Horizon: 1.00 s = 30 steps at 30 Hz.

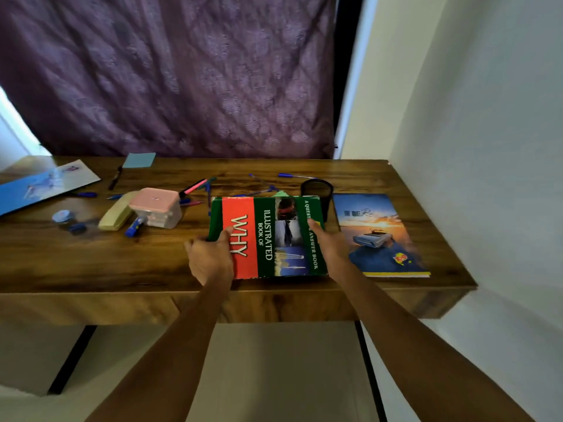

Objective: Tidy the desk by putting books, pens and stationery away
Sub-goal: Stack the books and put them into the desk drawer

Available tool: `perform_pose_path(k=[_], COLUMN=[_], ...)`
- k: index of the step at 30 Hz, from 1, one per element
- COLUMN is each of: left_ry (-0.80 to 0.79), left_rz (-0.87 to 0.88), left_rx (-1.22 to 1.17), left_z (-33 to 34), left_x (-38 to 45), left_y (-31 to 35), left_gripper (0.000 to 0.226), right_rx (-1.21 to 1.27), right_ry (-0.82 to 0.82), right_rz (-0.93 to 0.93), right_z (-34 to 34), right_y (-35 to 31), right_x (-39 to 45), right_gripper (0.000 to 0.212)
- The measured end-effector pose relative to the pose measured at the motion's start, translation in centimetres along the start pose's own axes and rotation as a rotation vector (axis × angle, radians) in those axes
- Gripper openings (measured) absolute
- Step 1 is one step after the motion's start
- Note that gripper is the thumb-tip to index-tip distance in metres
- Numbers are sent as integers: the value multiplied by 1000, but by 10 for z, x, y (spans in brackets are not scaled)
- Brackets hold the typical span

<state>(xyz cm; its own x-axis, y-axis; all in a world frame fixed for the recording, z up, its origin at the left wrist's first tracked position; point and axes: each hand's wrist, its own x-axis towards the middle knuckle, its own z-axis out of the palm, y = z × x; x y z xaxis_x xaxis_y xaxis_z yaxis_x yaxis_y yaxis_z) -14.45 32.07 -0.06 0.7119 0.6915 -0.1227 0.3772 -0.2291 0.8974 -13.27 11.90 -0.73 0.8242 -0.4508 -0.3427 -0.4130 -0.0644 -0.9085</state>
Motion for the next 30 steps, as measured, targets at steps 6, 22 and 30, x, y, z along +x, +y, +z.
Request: perform_pose_path(k=[6,22,30], left_ry=[-317,-1031,-1055], left_rz=[95,-151,-220], left_rx=[-128,-407,-406], left_z=[56,182,215], left_x=[-33,-142,-137], left_y=[57,62,64], left_gripper=[38,68,46], right_rx=[294,900,905], right_ry=[217,563,573], right_rz=[25,166,253], right_z=[-85,-121,-120], right_y=[-3,37,39], right_x=[12,39,54], right_gripper=[37,43,43])
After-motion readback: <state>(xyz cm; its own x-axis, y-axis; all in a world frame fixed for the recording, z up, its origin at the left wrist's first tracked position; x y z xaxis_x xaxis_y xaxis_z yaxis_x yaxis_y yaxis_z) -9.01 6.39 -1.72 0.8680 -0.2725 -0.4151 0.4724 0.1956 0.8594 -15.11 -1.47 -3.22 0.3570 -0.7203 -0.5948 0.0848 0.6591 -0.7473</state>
